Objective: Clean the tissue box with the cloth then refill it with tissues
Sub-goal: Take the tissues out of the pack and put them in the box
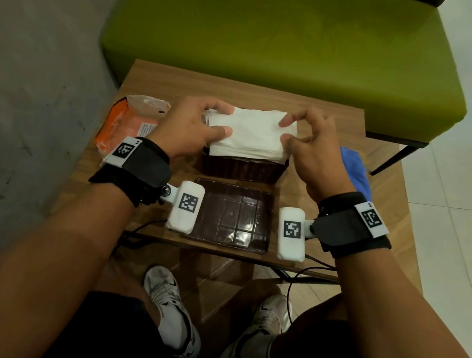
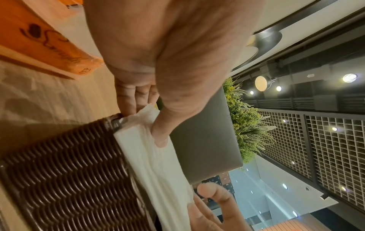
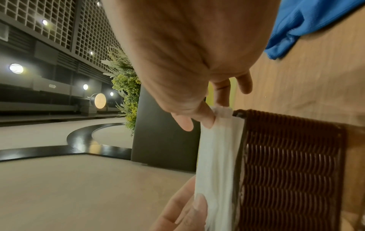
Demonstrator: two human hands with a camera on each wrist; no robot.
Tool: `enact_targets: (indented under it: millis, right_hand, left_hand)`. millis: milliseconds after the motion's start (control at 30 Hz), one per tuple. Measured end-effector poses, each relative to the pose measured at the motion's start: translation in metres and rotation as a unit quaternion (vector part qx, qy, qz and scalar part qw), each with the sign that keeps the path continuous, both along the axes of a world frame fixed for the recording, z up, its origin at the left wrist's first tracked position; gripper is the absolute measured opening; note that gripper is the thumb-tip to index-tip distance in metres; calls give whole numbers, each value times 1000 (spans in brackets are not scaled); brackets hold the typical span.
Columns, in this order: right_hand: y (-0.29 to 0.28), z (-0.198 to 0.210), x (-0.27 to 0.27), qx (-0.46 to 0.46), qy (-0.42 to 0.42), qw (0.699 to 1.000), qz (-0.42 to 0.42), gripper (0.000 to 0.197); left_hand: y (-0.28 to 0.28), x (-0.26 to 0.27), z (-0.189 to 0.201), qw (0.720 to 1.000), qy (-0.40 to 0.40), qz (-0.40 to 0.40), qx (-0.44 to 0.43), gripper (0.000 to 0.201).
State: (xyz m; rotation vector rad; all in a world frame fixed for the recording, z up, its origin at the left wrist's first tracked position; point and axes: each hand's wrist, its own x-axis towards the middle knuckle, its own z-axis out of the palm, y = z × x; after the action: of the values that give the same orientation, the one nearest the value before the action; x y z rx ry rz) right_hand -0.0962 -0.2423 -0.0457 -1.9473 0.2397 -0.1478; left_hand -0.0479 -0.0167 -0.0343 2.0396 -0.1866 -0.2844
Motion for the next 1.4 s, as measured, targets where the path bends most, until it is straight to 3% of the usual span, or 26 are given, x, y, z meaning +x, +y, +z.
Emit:
enact_targets:
  millis: [100,233,500,800,933,1133,1300,1400]
  right_hand:
    - [-1,-2,3,5,35,999,-4,26]
    - [-2,0,10,-35,86,996,7,27]
    - [4,1,17,-201,56,976,59,33]
    - [3,-1,16,-264,18,963,45,37]
    - [10,-9,17,-377,43,924,44,30]
    - [3,-16,12,-299,90,950,4,37]
    - [-3,-8,13,-299,96,949,27,41]
    - [-8,-6,21,-322,116,939,33,33]
  left_hand:
    - [1,2,-4,999,-15,4,33,36]
    - [2,7,-12,994,-51,10,101,34]
    - [-3,7,-13,973,-105,-10,207,41]
    - [-2,7,-15,975,-127,-10,182,29]
    - [-3,6,-16,967,-130,-27,217,25]
    - [2,5,-14,941,-123,-36,314,42]
    - [1,7,-11,922,-67,-73,375,56]
    - [2,13,-7,913,-52,-88,395,60]
